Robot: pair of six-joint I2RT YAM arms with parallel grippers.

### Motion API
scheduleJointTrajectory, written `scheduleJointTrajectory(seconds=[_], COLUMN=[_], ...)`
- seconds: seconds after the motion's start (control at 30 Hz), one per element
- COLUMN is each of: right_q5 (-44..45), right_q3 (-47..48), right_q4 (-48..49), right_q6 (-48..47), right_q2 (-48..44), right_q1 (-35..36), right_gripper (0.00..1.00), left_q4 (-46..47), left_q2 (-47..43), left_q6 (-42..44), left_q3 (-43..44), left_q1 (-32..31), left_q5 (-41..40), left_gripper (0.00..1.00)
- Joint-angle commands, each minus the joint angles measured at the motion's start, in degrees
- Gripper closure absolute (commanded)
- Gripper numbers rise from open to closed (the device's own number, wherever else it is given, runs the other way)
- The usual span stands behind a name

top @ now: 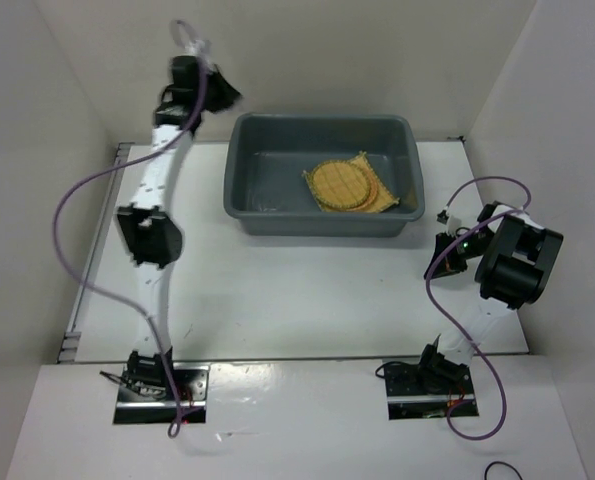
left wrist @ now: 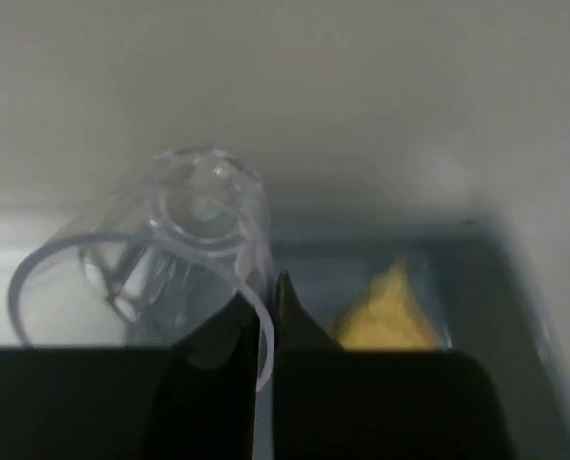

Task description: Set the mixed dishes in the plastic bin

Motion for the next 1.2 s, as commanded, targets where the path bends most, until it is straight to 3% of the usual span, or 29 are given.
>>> scheduleJointTrajectory(seconds=[0.0,0.13,0.27,0.83,0.97,1.0,1.07,1.17], right_q5=[-1.9,-2.4,-2.9,-3.5,-3.5,-3.5,-3.5,-3.5], right_q3=[1.3,1.3,1.3,1.8,2.3,2.3,2.3,2.3], right_q4=[-2.2,-2.9,-2.9,-4.0,-4.0,-4.5,-4.5,-4.0], right_q6=[-2.6,-4.0,-4.5,-5.0,-5.0,-5.0,-5.0,-5.0], right_q2=[-1.3,-1.3,-1.3,0.3,1.3,1.3,1.3,1.3], right_q1=[0.5,-0.7,-1.2,-2.2,-2.2,-2.2,-2.2,-2.2], right_gripper=[0.89,0.88,0.88,0.88,0.82,0.82,0.80,0.77], left_q4=[-22.2,-26.4,-27.6,-29.2,-29.2,-29.2,-29.2,-29.7], left_q2=[12.2,15.0,17.4,22.1,22.1,21.6,21.6,20.2], left_q6=[7.2,11.1,11.8,10.7,10.1,10.1,9.4,8.6], left_q3=[24.2,28.1,25.5,21.7,20.1,20.1,20.1,22.2], left_q1=[-7.2,-13.4,-15.8,-18.8,-18.2,-17.6,-17.6,-17.6], left_q5=[-1.3,-14.3,-19.1,-21.4,-20.3,-19.7,-19.1,-20.1], left_gripper=[1.00,1.00,1.00,1.00,0.99,0.93,0.70,0.47])
